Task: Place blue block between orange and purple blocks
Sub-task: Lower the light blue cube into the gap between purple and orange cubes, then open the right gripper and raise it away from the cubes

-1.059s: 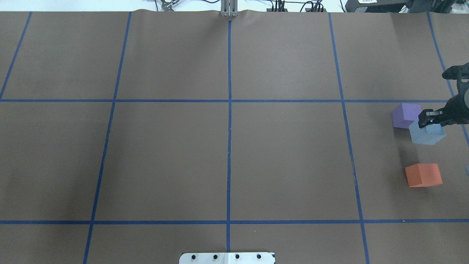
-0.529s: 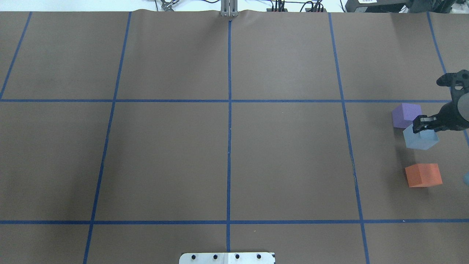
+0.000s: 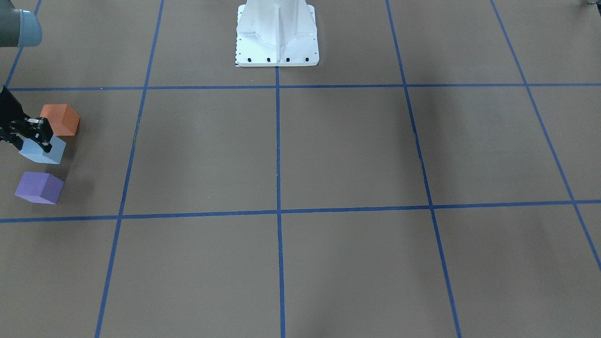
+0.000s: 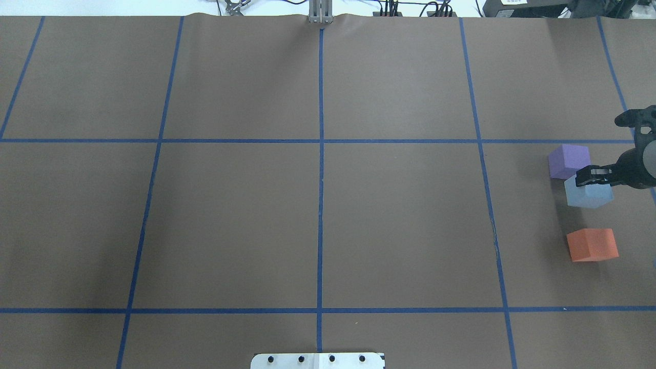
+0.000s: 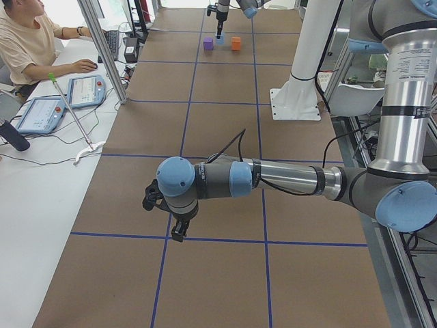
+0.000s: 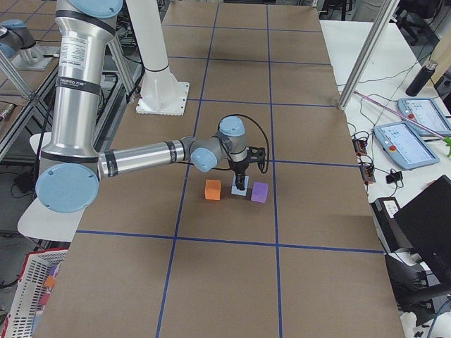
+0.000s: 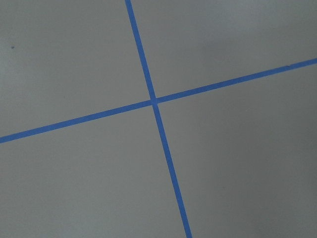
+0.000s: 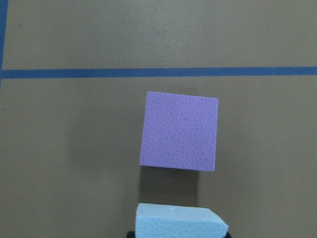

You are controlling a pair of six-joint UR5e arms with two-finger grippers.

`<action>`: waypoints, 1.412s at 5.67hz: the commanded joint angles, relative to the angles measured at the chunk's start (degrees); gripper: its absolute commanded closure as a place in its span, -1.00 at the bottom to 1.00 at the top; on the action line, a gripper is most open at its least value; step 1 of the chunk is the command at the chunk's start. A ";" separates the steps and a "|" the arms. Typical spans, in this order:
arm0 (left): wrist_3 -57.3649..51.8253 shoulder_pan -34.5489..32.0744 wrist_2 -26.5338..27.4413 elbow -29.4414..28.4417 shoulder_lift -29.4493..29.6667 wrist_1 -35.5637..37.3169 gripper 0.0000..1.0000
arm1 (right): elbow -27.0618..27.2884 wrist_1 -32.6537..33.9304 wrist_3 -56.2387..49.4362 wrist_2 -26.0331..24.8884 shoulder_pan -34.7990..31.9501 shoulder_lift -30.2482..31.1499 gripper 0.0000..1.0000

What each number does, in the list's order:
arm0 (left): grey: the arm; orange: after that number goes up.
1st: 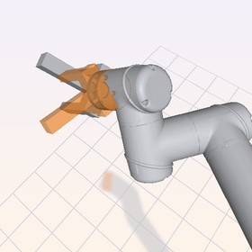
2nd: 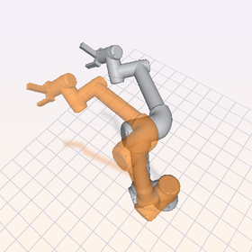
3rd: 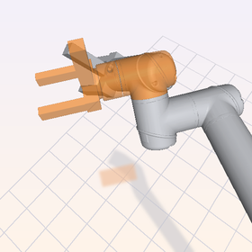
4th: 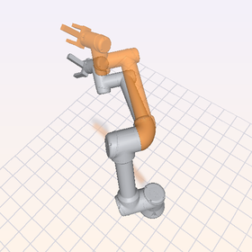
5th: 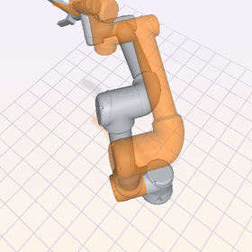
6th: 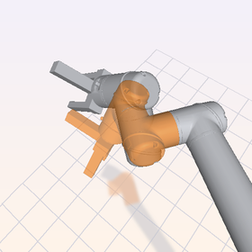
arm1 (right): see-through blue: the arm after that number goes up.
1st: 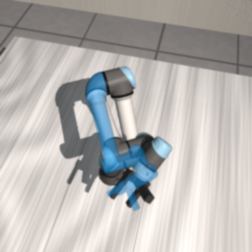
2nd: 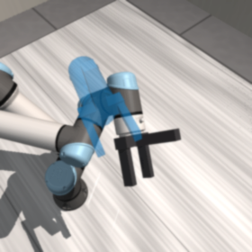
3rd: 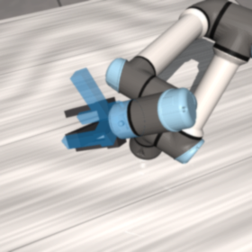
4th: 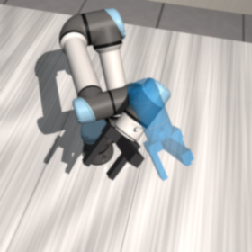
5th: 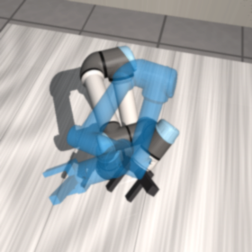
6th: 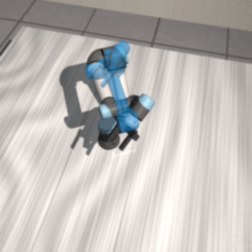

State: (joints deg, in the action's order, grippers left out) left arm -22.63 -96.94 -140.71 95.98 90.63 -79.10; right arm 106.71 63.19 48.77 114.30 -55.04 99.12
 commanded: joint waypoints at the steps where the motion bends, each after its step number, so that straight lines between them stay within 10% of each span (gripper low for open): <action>1: 0.04 0.00 0.00 -0.09 0.07 0.00 -1.00 | 0.08 -0.08 0.01 -0.30 0.11 -0.24 -0.96; 4: 0.04 0.00 0.00 -0.09 -0.02 -0.70 -1.00 | 1.67 0.97 -5.39 5.89 -4.68 -0.59 -0.97; 8: 0.04 0.00 0.18 -0.26 -0.54 -0.71 -1.00 | 1.57 34.63 -55.44 12.17 -32.96 -3.66 -0.97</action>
State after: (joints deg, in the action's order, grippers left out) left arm -22.77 -96.94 -140.61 95.81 90.29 -79.86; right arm 108.22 89.44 2.79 126.07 -82.23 96.31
